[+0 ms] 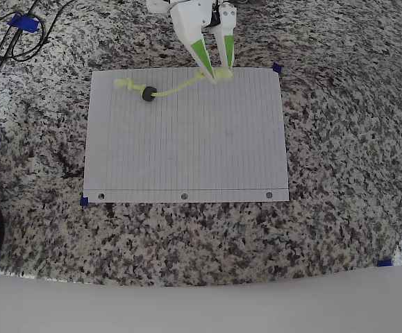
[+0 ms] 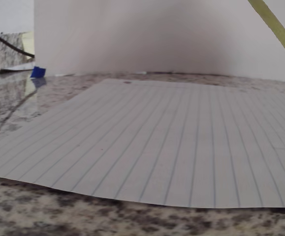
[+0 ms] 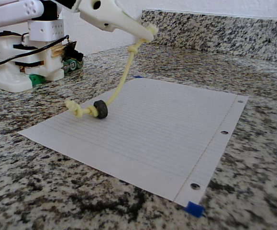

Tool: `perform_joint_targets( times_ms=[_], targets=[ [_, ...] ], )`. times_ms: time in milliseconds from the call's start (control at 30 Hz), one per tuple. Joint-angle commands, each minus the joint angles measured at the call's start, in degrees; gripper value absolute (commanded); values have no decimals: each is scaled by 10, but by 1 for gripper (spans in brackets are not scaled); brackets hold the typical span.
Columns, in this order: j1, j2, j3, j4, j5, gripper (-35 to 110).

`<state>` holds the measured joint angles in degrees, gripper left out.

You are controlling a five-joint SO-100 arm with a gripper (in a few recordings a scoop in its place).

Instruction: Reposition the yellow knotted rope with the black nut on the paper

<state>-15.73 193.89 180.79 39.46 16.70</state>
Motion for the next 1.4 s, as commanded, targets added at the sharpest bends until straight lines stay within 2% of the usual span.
perform_joint_targets(
  times_ms=[0, 300, 367, 467, 700, 900, 1000, 1067, 1233, 1367],
  targets=[
    [-11, 0, 22, 16, 11, 0],
    [-18, 4, 21, 37, 35, 2],
    [-17, 5, 20, 35, 35, 26],
    [-20, 7, 20, 37, 34, 49],
    [-37, 10, 19, 63, 30, 62],
    [-24, 11, 11, 87, 18, 59],
    [16, -4, -9, 137, 18, 41],
    [54, -32, -28, 171, 18, 34],
    [130, -127, -108, 294, -17, 1],
    [177, -219, -150, 301, -120, 0]
  ],
)
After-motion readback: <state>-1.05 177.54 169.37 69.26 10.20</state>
